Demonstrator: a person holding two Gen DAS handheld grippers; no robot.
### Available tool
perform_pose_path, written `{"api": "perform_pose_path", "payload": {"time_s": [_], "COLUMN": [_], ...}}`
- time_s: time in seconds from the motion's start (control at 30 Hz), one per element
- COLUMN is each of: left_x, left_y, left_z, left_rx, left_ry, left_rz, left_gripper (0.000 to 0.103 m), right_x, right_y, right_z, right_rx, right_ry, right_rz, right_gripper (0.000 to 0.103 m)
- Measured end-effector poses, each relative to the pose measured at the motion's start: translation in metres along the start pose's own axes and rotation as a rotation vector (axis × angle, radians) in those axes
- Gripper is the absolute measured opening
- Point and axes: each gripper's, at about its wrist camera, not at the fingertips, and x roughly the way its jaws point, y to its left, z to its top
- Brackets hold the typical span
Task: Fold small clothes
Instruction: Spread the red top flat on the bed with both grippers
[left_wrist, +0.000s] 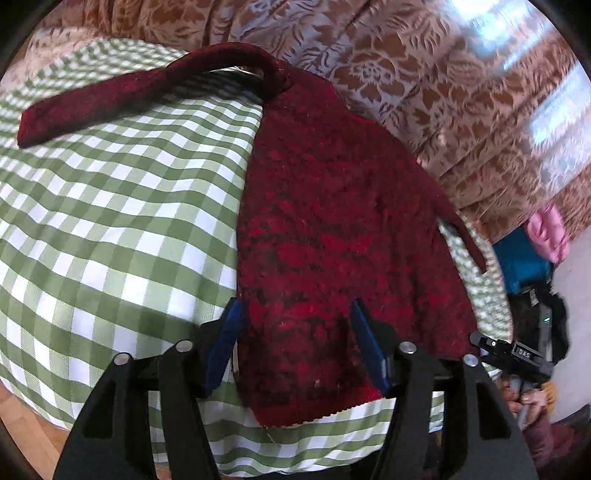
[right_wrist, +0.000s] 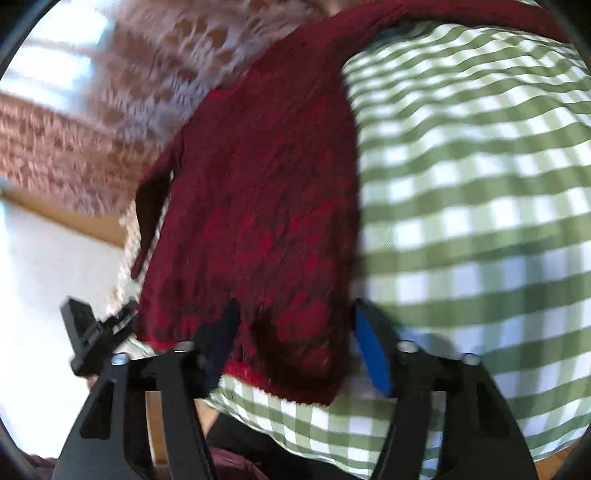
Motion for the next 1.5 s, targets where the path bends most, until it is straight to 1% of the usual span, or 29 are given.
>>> {"api": "perform_pose_path", "payload": {"time_s": [0.03,0.07,0.13,0.17,0.2,0.27,0.37,0.47,0.57,0.6,0.67,0.7,0.73,0.77,0.8,0.83,0.87,0.9,0.93,0.97,1.03,1.07,1.13,1.17,1.2,1.27,1.33,1.43,1.5], "left_x": [0.002,0.003,-0.007,-0.014,-0.019,-0.033,-0.046,-0.042,-0.029,-0.027,-0.026,-0.027,-0.028,-0.032,-0.035,-0.040,-0.040,-0.041,-0.043,-0.044,-0.045,-0.050,-0.059,-0.066,-0.069,-0.079,-0.088,-0.090,-0.091], "left_y": [-0.001,-0.002,0.000,0.000,0.002,0.000,-0.005,-0.009,-0.002,0.002,0.007,0.007,0.006,0.004,0.001,0.000,-0.001,-0.001,0.004,0.008,0.021,0.034,0.056,0.073,0.085,0.121,0.156,0.194,0.220], "left_z": [0.000,0.001,0.003,0.004,0.004,0.001,-0.017,-0.045,-0.070,-0.075,-0.080,-0.080,-0.080,-0.078,-0.077,-0.075,-0.070,-0.067,-0.061,-0.056,-0.045,-0.037,-0.026,-0.022,-0.017,-0.005,0.006,0.021,0.034], "left_rx": [0.005,0.003,-0.007,-0.006,-0.003,0.006,0.024,0.030,0.007,-0.005,-0.038,-0.046,-0.047,-0.039,-0.026,-0.018,-0.021,-0.030,-0.052,-0.070,-0.132,-0.179,-0.244,-0.277,-0.306,-0.404,-0.489,-0.602,-0.655], "left_ry": [0.004,0.011,-0.003,-0.014,-0.021,-0.027,-0.009,0.045,0.108,0.112,0.109,0.105,0.097,0.079,0.058,0.029,0.016,0.003,-0.018,-0.033,-0.070,-0.097,-0.137,-0.163,-0.177,-0.216,-0.257,-0.300,-0.321], "left_rz": [0.014,0.028,0.015,0.012,0.010,-0.002,-0.005,0.033,0.078,0.083,0.070,0.069,0.082,0.097,0.106,0.116,0.122,0.130,0.140,0.148,0.192,0.218,0.281,0.308,0.321,0.333,0.349,0.344,0.347], "left_gripper": [0.028,0.023,0.017,0.015,0.015,0.014,0.014,0.014,0.014,0.015,0.020,0.025,0.035,0.041,0.043,0.045,0.048,0.048,0.048,0.052,0.060,0.061,0.066,0.066,0.066,0.068,0.071,0.071,0.071], "right_x": [0.006,0.007,0.001,-0.001,-0.008,-0.029,-0.060,-0.068,-0.056,-0.051,-0.048,-0.048,-0.048,-0.051,-0.055,-0.058,-0.066,-0.074,-0.079,-0.080,-0.077,-0.070,-0.051,-0.039,-0.028,0.005,0.039,0.077,0.096], "right_y": [0.006,0.009,0.016,0.019,0.021,0.029,0.031,0.025,0.005,-0.002,-0.010,-0.011,-0.009,-0.007,-0.003,0.000,0.004,0.010,0.017,0.024,0.038,0.050,0.070,0.081,0.088,0.108,0.129,0.139,0.134], "right_z": [-0.005,-0.007,-0.008,-0.005,-0.003,-0.001,-0.006,-0.023,-0.046,-0.052,-0.060,-0.061,-0.059,-0.057,-0.055,-0.052,-0.044,-0.036,-0.028,-0.021,-0.005,0.007,0.023,0.029,0.034,0.045,0.049,0.046,0.044], "right_rx": [-0.030,-0.049,-0.085,-0.090,-0.101,-0.136,-0.189,-0.223,-0.186,-0.172,-0.159,-0.158,-0.167,-0.189,-0.209,-0.226,-0.246,-0.263,-0.281,-0.296,-0.321,-0.333,-0.351,-0.357,-0.363,-0.384,-0.448,-0.506,-0.499], "right_ry": [0.017,0.020,0.008,0.000,-0.017,-0.060,-0.079,-0.041,0.036,0.057,0.071,0.065,0.067,0.066,0.066,0.064,0.032,-0.017,-0.065,-0.089,-0.127,-0.161,-0.190,-0.201,-0.207,-0.210,-0.224,-0.212,-0.185], "right_rz": [-0.027,-0.040,-0.074,-0.081,-0.089,-0.108,-0.114,-0.152,-0.178,-0.184,-0.187,-0.183,-0.174,-0.172,-0.165,-0.165,-0.181,-0.199,-0.205,-0.202,-0.208,-0.214,-0.198,-0.193,-0.197,-0.218,-0.264,-0.311,-0.332], "right_gripper": [0.042,0.038,0.025,0.022,0.019,0.017,0.016,0.016,0.015,0.015,0.015,0.015,0.017,0.019,0.032,0.055,0.068,0.081,0.082,0.082,0.087,0.087,0.087,0.088,0.088,0.088,0.088,0.088,0.088]}}
